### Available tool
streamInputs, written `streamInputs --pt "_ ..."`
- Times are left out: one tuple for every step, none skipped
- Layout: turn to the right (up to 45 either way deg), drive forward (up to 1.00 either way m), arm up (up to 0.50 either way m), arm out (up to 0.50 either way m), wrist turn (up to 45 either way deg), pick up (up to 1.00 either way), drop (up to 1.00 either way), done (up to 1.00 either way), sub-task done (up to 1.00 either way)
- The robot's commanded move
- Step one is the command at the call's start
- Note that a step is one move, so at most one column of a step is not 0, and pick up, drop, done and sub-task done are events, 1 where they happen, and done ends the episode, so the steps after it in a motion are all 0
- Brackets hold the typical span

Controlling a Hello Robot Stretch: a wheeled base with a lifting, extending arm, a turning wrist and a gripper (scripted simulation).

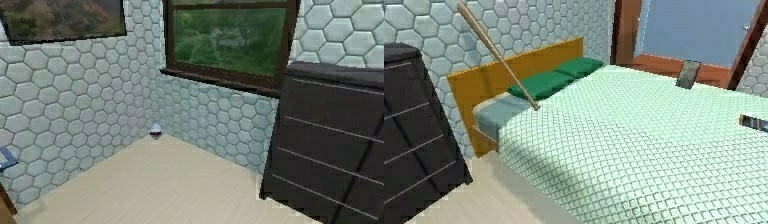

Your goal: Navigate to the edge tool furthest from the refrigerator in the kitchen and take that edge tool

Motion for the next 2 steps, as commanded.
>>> streamInputs --pt "-45.0 0.0 0.0 0.0 0.0 0.0 0.0 0.0 0.0" --pt "-27.0 0.0 0.0 0.0 0.0 0.0 0.0 0.0 0.0"
